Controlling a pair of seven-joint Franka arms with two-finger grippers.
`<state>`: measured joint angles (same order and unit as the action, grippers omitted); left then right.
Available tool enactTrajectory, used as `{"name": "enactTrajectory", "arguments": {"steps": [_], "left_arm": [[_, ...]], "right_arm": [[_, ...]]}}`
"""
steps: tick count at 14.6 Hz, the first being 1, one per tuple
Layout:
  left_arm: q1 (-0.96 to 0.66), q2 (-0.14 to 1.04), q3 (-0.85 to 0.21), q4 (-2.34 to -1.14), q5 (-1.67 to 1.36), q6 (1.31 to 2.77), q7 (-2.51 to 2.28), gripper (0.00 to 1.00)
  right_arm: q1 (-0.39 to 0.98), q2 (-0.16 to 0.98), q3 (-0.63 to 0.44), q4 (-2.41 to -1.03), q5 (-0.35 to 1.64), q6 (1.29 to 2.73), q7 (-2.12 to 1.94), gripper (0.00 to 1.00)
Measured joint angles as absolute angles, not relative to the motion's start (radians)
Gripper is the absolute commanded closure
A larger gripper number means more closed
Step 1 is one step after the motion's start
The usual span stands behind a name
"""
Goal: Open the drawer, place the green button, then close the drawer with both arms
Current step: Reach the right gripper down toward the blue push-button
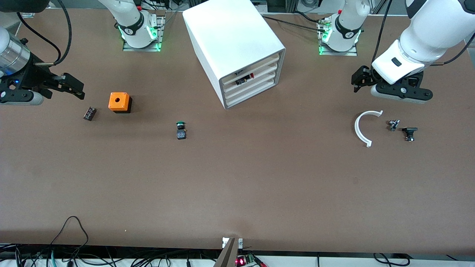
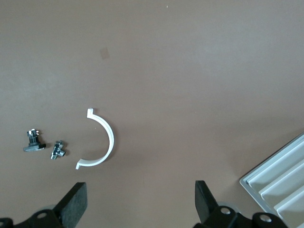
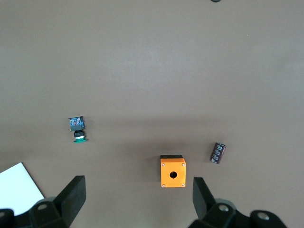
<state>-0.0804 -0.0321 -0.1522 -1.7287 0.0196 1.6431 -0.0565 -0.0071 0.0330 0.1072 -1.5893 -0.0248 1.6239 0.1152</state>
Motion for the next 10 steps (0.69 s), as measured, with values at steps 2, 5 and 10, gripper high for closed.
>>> {"name": "enactTrajectory", "arguments": {"steps": [2, 5, 10], "left_arm": [[-0.078, -0.033, -0.147, -1.726, 0.020, 1.600, -0.056, 0.00], [-0.058, -0.034, -0.132, -1.686, 0.020, 1.560, -0.056, 0.00], [-0.017, -0.023, -0.129, -1.630, 0.020, 1.553, -0.056, 0.00]], "right_arm": [[-0.006, 0.033, 0.109, -1.589, -0.026, 1.615, 0.114, 0.00], [-0.005, 0.032, 0.111, -1.578, -0.039, 1.612, 0.113, 0.00], [-0.002, 0.034, 0.112, -1.564, -0.039, 1.587, 0.112, 0.00]]}}
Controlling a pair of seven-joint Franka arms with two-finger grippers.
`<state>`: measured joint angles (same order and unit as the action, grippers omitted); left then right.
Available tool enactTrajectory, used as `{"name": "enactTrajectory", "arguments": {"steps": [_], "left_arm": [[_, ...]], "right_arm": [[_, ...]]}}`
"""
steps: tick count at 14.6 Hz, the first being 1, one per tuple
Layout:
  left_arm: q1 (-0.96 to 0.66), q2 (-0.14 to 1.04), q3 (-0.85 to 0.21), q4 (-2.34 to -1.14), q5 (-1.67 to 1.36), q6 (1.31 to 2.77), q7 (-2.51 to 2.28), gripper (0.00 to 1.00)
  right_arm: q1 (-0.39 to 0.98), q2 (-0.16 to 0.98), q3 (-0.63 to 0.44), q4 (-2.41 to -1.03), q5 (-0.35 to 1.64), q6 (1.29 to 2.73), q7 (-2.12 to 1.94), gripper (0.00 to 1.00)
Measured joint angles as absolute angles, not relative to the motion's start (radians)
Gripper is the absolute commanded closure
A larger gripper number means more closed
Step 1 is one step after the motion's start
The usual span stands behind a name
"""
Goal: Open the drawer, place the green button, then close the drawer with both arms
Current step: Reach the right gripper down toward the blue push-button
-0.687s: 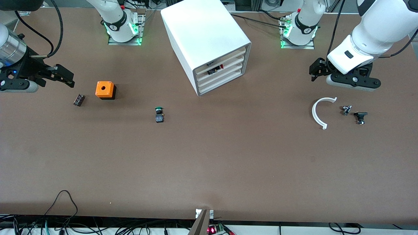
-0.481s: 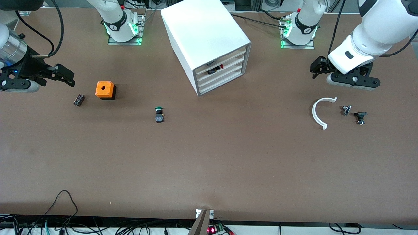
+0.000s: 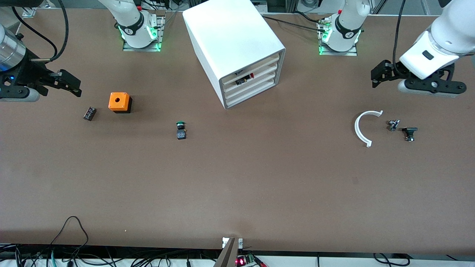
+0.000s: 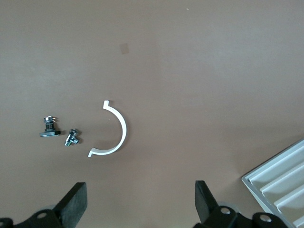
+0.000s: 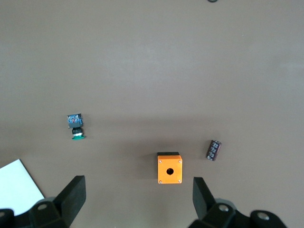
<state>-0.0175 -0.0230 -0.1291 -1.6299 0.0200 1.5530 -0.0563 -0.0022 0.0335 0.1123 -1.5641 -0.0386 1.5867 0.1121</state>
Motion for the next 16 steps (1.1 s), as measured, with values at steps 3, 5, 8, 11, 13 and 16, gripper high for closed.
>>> {"name": "enactTrajectory", "arguments": {"steps": [3, 5, 8, 11, 13, 16], "left_arm": [[0.009, -0.002, -0.129, -1.614, 0.020, 1.553, -0.055, 0.00], [0.009, 0.005, -0.132, -1.611, 0.020, 1.553, -0.055, 0.00], [0.009, 0.008, -0.132, -1.606, 0.020, 1.556, -0.055, 0.00], [0.009, 0.009, -0.133, -1.603, 0.020, 1.556, -0.055, 0.00], [0.009, 0.009, -0.134, -1.603, 0.020, 1.556, -0.055, 0.00], [0.008, 0.009, -0.136, -1.603, 0.020, 1.556, -0.055, 0.00]], "right_arm": [[0.023, 0.050, 0.117, -1.571, -0.039, 1.590, 0.112, 0.00], [0.031, 0.075, 0.118, -1.572, -0.039, 1.601, 0.112, 0.00], [0.031, 0.116, 0.118, -1.573, -0.017, 1.637, 0.112, 0.00], [0.044, 0.162, 0.118, -1.574, 0.000, 1.676, 0.110, 0.00], [0.067, 0.195, 0.119, -1.574, 0.001, 1.708, 0.110, 0.00], [0.109, 0.252, 0.120, -1.576, 0.002, 1.793, 0.110, 0.00]]}}
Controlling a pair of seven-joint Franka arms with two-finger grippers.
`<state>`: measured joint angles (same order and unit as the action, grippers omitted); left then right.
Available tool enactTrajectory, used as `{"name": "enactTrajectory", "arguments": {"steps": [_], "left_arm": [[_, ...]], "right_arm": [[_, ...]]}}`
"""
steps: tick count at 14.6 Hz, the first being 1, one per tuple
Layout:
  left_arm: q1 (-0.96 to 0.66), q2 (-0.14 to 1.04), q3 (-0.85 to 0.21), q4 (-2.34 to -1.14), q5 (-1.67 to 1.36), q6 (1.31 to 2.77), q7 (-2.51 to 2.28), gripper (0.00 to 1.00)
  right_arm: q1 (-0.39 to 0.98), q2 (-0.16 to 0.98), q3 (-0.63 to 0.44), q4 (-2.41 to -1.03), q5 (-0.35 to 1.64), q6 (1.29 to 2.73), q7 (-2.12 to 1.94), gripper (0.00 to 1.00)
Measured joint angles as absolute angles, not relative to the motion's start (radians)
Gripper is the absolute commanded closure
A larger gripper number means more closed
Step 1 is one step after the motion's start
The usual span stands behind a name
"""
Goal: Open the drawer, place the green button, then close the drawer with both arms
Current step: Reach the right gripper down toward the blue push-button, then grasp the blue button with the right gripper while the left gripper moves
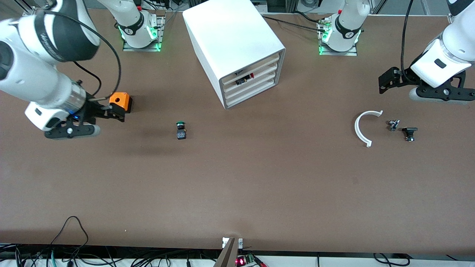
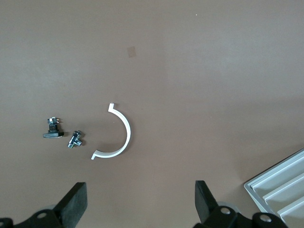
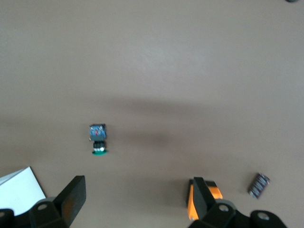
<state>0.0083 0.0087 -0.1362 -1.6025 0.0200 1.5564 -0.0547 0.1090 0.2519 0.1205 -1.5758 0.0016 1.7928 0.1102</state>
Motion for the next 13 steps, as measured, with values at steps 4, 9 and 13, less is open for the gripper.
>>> {"name": "enactTrajectory", "arguments": {"steps": [4, 9, 13], "left_arm": [[0.008, 0.010, -0.137, -1.602, 0.019, 1.543, -0.055, 0.00], [0.002, 0.010, -0.146, -1.602, -0.022, 1.431, -0.055, 0.00], [-0.008, 0.016, -0.152, -1.602, -0.097, 1.354, -0.055, 0.00]], "right_arm": [[0.158, 0.327, 0.122, -1.576, 0.006, 1.885, 0.110, 0.00], [0.222, 0.416, 0.122, -1.578, 0.018, 1.934, 0.115, 0.00], [0.239, 0.471, 0.122, -1.628, 0.019, 2.042, 0.139, 0.00]]}}
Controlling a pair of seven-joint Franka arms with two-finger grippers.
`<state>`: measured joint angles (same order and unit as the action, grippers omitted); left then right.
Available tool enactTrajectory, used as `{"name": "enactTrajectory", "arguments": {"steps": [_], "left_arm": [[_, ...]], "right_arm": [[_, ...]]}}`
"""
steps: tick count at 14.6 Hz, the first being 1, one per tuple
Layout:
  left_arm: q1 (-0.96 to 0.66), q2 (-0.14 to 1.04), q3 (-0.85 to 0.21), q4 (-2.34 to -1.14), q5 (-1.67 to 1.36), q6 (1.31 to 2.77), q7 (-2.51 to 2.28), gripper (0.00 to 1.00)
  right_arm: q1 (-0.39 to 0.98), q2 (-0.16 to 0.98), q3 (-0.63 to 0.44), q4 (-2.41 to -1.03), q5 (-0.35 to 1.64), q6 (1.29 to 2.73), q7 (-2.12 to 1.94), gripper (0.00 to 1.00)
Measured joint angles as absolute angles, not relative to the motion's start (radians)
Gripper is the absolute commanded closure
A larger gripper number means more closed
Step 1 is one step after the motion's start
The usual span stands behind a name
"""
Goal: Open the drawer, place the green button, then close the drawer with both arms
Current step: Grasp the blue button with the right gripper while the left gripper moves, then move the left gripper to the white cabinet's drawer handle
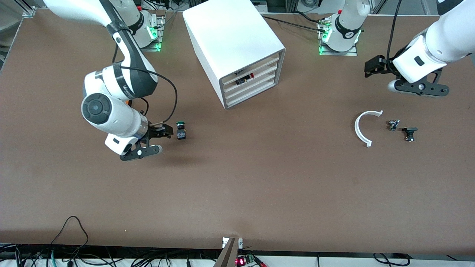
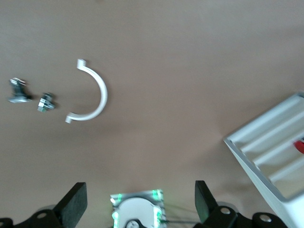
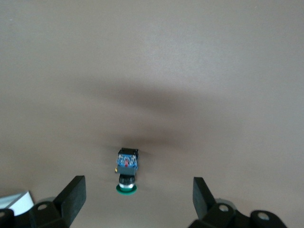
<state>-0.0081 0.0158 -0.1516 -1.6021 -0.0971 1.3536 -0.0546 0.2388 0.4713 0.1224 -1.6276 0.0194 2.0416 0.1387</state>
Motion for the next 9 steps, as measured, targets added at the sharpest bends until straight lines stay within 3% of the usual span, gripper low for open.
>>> {"name": "enactTrajectory", "arguments": {"steps": [5, 9], "left_arm": [[-0.009, 0.108, -0.156, -1.612, -0.347, 1.297, 0.092, 0.00], [-0.014, 0.192, -0.195, -1.727, -0.460, 1.459, 0.243, 0.00]], "right_arm": [[0.276, 0.521, 0.122, -1.740, 0.020, 2.209, 0.214, 0.00], [0.302, 0.561, 0.123, -1.811, 0.020, 2.331, 0.276, 0.02]]}}
